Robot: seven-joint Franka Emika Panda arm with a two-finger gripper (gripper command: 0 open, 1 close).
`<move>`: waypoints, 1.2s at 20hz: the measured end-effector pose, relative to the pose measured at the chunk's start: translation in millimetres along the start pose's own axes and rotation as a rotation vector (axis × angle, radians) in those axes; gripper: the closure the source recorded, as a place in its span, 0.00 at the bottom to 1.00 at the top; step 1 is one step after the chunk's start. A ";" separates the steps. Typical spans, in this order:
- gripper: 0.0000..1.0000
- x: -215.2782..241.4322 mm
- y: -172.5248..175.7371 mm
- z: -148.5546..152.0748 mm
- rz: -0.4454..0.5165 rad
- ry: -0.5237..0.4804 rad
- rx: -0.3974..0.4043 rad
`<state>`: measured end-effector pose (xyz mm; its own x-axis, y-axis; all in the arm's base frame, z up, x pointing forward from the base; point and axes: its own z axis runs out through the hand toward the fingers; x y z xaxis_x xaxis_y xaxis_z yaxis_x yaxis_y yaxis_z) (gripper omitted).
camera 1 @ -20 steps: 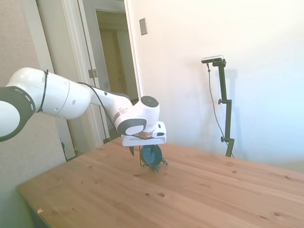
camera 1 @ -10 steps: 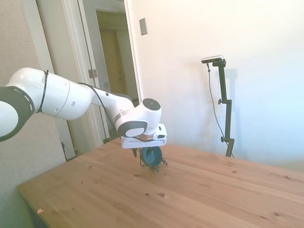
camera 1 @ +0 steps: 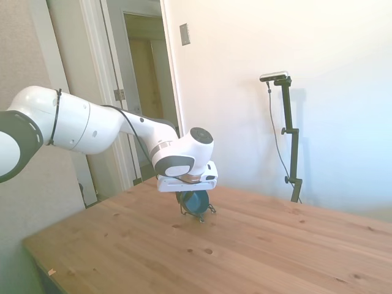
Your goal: Unload the bowl
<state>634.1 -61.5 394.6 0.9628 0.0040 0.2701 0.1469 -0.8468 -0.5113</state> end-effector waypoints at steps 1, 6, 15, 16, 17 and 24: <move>1.00 0.0 1.1 0.3 0.002 -0.001 0.000; 1.00 8.2 7.1 2.8 0.004 -0.022 0.024; 1.00 12.0 -6.0 -16.0 -0.014 0.032 0.057; 1.00 10.3 -10.0 -17.6 -0.018 0.045 0.053; 1.00 8.1 -14.1 -18.4 -0.021 0.060 0.051; 1.00 -39.3 -44.5 -37.5 -0.018 0.120 0.024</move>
<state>581.3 -44.0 437.3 0.9263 -0.0461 0.3741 0.1703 -0.8342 -0.5245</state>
